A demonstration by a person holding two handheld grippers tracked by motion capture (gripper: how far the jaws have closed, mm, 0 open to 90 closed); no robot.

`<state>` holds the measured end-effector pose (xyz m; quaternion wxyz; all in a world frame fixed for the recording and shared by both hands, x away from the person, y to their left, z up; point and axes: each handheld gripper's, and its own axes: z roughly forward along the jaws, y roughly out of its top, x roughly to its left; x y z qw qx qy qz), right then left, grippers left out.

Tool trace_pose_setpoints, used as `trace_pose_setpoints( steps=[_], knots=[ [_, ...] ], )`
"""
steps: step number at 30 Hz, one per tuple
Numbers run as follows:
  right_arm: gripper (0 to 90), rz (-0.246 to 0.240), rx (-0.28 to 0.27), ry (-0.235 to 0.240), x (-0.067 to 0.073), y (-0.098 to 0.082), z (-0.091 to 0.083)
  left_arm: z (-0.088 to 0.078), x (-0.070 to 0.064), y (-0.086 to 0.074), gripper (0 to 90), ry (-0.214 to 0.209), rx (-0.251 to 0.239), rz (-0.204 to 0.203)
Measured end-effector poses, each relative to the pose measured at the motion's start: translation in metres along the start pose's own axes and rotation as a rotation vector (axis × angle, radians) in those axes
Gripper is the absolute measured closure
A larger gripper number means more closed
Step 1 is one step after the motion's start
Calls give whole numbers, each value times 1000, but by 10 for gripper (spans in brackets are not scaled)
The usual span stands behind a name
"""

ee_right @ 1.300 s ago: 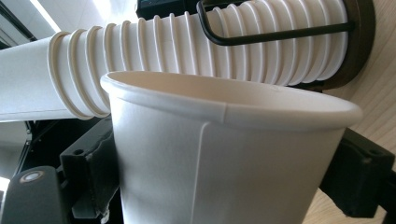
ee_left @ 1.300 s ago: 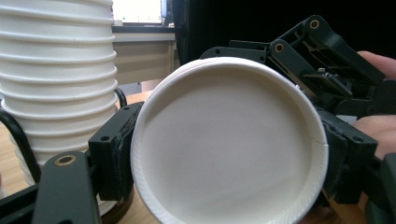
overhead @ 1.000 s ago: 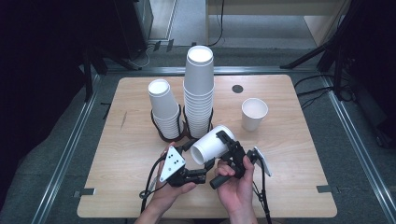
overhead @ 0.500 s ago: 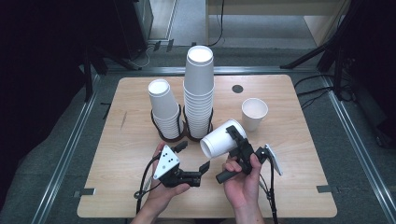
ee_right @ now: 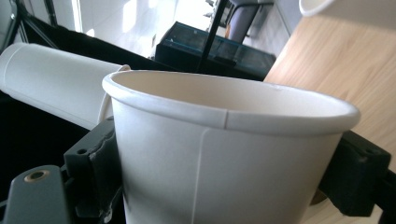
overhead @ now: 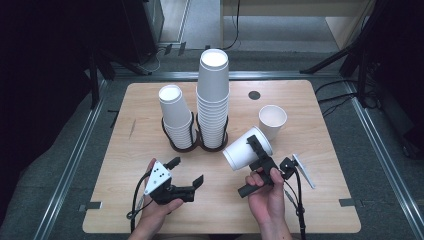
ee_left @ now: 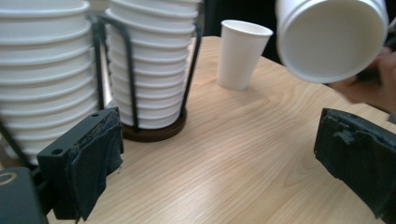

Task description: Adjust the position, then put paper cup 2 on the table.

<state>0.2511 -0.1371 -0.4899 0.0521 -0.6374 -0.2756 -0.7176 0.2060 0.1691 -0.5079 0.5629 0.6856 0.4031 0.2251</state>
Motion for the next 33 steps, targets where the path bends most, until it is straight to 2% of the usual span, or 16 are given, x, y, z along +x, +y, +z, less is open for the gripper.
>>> trace_pose_setpoints(
  steps=[3, 8, 12, 14, 19, 22, 25, 27, 29, 31, 33],
  knots=[
    [135, -121, -17, -21, 3, 3, -2, -3, 4, -3, 17, 16, 8, 1],
    [134, -257, -29, -34, 10, 8, -5, -6, 10, -9, 17, 39, 31, 3],
    [132, -393, -35, -50, 15, 12, -6, -10, 16, -11, 17, 49, 25, -17],
    [131, -482, -48, -88, 17, 13, -6, -13, 18, -12, 17, 59, 28, -14],
    [130, -678, -45, -113, 16, 13, -10, -19, 28, -18, 17, 80, 43, -32],
    [130, -755, -39, -122, 14, 14, -13, -22, 34, -19, 17, 93, 45, -45],
    [130, -814, -37, -129, 10, 15, -16, -25, 38, -21, 17, 107, 51, -41],
    [130, -839, -34, -120, 6, 15, -20, -28, 41, -24, 17, 114, 51, -39],
    [130, -888, -24, -114, 2, 15, -22, -30, 44, -25, 17, 119, 51, -44],
    [128, -914, -22, -125, -2, 15, -24, -31, 47, -26, 16, 132, 54, -50],
    [128, -920, -27, -143, -5, 17, -24, -34, 48, -27, 17, 141, 52, -65]
  ],
)
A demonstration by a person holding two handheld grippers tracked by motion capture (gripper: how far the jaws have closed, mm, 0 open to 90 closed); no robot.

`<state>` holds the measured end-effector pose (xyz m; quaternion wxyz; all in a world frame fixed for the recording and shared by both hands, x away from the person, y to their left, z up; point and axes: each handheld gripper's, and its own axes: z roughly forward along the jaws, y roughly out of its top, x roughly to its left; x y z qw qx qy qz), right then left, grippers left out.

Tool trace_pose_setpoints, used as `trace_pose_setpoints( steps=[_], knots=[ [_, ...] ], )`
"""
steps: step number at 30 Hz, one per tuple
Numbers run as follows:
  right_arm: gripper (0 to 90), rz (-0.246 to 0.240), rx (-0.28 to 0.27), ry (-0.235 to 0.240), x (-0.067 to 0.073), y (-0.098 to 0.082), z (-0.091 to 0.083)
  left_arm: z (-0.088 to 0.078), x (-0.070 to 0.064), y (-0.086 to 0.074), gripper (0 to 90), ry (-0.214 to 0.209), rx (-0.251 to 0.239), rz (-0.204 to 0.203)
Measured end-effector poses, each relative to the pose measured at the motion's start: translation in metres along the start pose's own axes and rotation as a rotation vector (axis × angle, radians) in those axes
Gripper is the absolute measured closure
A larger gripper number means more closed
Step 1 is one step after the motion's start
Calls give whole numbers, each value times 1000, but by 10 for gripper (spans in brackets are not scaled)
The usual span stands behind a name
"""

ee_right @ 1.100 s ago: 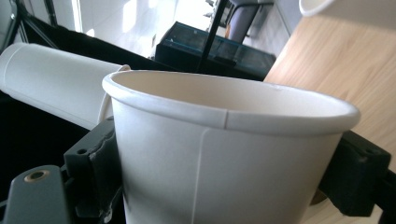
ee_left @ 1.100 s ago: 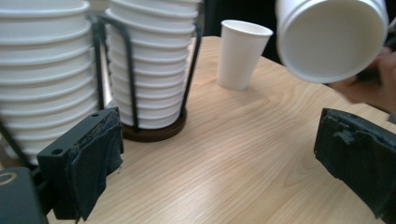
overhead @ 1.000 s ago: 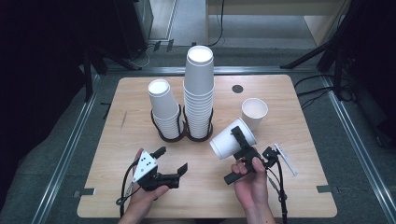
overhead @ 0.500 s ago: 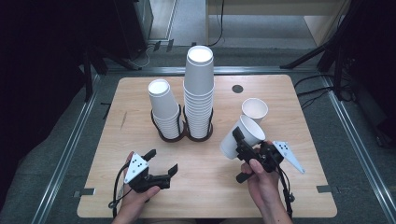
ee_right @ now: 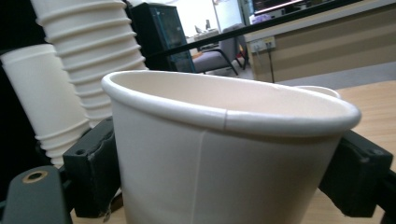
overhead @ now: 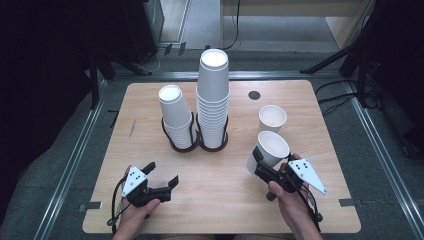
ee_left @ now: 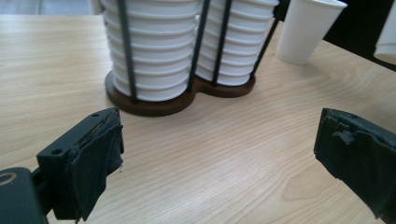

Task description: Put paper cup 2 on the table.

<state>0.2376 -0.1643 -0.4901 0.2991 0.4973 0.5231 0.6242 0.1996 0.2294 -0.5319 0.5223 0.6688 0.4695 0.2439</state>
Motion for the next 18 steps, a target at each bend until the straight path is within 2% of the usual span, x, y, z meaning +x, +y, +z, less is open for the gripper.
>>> trace_pose_setpoints(
  steps=[4, 7, 10, 13, 16, 18],
  knots=[
    [131, -46, -8, -17, -7, -3, -2, -6, 5, -4, 17, 15, 2, 2],
    [131, -77, -13, -17, -11, -4, -3, -12, 14, -10, 17, 36, 15, -11],
    [131, -120, -17, -16, -15, -4, -1, -16, 25, -12, 0, 73, 23, -40],
    [131, -168, -26, -24, -19, -5, 1, -21, 35, -11, 0, 86, 26, -79],
    [131, -205, -20, -58, -22, -9, 4, -23, 41, -14, 0, 102, 37, -87],
    [131, -211, -10, -60, -25, -13, 6, -23, 44, -17, 0, 118, 53, -86]
  ],
)
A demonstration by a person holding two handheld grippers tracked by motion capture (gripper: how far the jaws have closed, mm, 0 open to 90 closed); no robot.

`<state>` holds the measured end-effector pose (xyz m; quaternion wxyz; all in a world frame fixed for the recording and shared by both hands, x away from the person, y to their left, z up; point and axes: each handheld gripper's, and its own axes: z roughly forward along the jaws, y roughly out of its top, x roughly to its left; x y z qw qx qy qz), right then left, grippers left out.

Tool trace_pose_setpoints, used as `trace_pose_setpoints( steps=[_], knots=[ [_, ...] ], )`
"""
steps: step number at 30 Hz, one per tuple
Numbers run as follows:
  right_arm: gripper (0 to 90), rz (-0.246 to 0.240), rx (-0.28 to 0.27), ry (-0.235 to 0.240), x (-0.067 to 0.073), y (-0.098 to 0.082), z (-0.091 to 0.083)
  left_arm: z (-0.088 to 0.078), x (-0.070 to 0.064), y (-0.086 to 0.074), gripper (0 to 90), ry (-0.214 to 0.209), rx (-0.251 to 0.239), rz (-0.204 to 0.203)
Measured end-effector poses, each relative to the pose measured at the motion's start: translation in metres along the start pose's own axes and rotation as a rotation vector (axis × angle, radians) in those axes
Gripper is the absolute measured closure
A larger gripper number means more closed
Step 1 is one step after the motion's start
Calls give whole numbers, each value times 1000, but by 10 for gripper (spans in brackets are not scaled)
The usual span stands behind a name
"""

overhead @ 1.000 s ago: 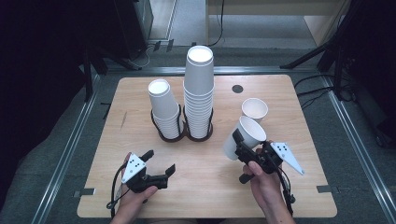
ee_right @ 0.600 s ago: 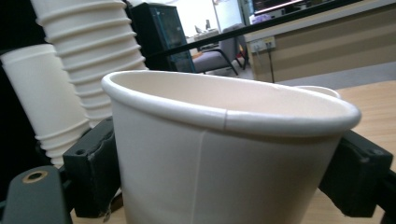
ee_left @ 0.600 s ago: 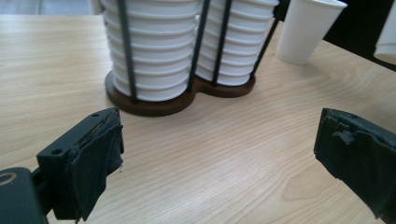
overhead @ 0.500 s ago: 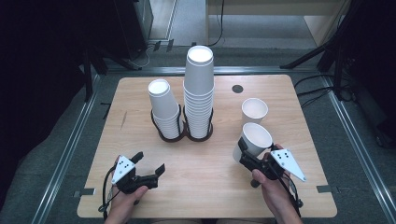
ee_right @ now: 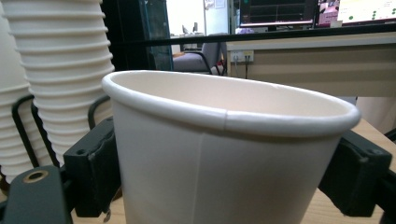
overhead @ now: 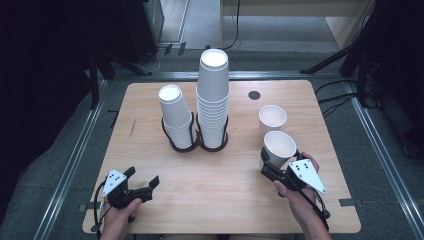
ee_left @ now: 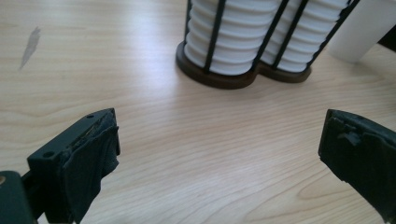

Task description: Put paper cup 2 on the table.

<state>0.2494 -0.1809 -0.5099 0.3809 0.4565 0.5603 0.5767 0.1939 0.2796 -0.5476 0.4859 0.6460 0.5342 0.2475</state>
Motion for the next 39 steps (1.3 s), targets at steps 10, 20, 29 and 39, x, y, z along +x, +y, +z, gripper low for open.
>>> trace_pose_setpoints(
  steps=[10, 20, 29, 39],
  knots=[
    [129, -54, 17, 17, -4, -13, 9, -3, 9, -4, 0, 40, 18, -24],
    [128, -83, 38, 16, -6, -21, 19, -3, 11, -5, 0, 22, 9, -55],
    [127, -118, 109, 0, -5, -32, 30, 1, 8, -5, 0, 26, 24, -35],
    [121, -159, 119, 14, -1, -33, 29, 1, 9, -5, 0, 20, 26, -41]
  ],
)
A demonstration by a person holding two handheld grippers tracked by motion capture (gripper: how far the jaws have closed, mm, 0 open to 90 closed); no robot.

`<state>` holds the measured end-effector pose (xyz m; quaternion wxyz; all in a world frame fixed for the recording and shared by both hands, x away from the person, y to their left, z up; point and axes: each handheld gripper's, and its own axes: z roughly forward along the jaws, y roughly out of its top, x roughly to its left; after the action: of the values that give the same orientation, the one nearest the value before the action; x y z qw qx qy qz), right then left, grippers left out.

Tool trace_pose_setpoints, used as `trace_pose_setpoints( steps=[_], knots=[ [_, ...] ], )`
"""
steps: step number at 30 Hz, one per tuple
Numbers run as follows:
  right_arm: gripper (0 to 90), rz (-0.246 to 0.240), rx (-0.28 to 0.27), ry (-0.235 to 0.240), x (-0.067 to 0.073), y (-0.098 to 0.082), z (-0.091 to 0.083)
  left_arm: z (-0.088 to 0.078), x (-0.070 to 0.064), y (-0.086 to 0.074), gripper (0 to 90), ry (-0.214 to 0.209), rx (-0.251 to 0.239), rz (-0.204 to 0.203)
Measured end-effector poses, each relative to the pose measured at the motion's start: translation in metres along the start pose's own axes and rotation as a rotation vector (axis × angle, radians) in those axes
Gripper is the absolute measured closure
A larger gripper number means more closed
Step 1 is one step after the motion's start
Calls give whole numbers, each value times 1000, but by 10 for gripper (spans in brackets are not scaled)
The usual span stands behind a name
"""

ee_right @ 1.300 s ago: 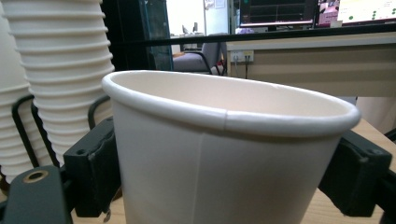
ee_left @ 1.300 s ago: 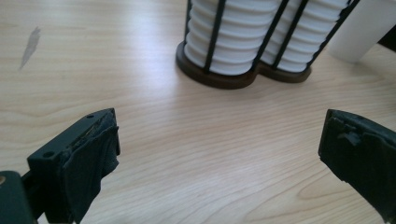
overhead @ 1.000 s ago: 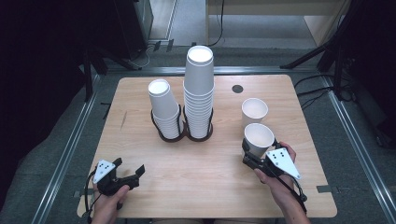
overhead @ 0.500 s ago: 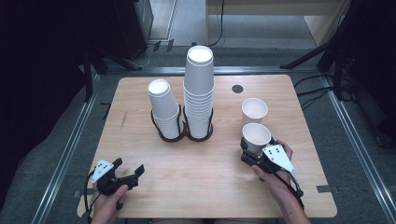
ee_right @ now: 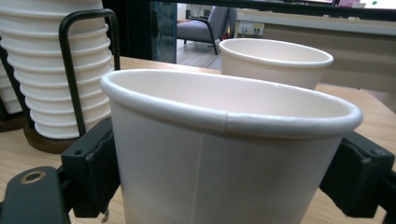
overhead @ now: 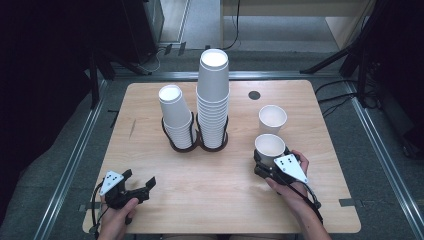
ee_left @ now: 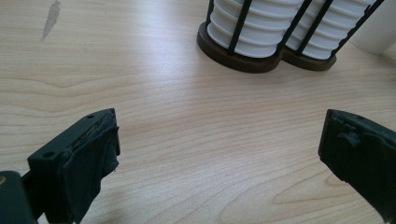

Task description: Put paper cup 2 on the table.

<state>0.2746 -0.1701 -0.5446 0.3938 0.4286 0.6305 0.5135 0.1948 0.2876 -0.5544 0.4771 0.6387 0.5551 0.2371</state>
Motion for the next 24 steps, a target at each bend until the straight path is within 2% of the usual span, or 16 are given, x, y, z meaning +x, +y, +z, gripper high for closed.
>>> trace_pose_setpoints(
  steps=[4, 10, 12, 14, 24],
  knots=[
    [119, -44, 5, 6, 3, -1, -6, 1, 0, 0, 0, -1, 5, 9],
    [116, -20, 19, 1, -2, -2, -12, 0, 0, 0, 0, -5, 5, 9],
    [114, -30, 19, -18, -3, -3, -14, 0, 0, 0, 0, -7, 4, 5],
    [112, -27, 24, -16, -5, -3, -15, 0, 0, 0, 0, -9, 4, 5],
    [44, 4, 30, 43, -7, -1, -19, 0, 0, 0, 0, -8, 6, 7]
  ],
)
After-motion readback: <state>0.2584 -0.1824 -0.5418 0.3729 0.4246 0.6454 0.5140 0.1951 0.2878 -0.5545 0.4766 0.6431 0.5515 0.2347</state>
